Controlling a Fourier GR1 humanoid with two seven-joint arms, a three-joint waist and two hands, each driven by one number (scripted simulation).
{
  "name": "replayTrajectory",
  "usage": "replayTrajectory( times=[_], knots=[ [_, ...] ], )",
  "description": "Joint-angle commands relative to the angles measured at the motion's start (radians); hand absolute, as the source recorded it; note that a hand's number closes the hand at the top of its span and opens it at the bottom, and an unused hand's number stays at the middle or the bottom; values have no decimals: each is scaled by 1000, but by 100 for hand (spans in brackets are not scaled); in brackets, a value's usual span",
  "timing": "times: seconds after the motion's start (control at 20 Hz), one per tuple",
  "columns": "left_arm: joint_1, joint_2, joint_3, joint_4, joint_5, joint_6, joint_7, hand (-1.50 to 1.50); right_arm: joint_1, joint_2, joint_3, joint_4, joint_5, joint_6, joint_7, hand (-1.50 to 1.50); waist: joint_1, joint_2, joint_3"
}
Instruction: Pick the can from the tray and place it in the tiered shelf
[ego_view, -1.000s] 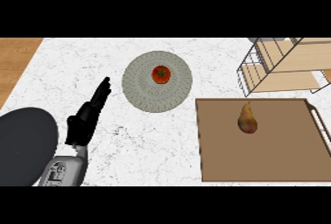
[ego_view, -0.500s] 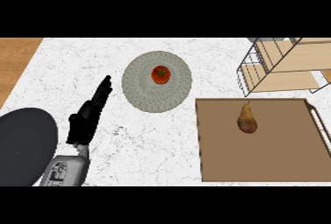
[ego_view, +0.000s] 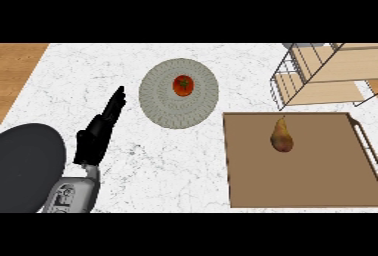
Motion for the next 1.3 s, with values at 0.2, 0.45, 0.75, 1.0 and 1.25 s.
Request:
replayTrajectory(
  times=[0.2, 0.45, 0.75, 1.0, 1.25],
  knots=[
    [-15, -4, 14, 25, 11, -2, 2, 0, 49, -3, -46, -94, -132, 31, 2, -150, -12, -4, 0],
    [47, 8, 10, -24, 14, -15, -23, 0, -22, -47, -103, 43, -237, 61, -94, -150, 3, 0, 1],
    [-51, 19, 48, 31, 37, -25, 16, 0, -4, -27, -74, -129, -309, 151, -9, -150, -11, -3, 0],
    [18, -16, 6, -22, -1, 16, 6, 0, -50, -72, -227, -137, -456, 132, 0, -150, -8, -4, 1],
    [17, 1, 20, 22, 5, -1, -27, 0, -11, -190, -284, -202, -479, 144, 126, -150, -21, -5, 0]
  ],
)
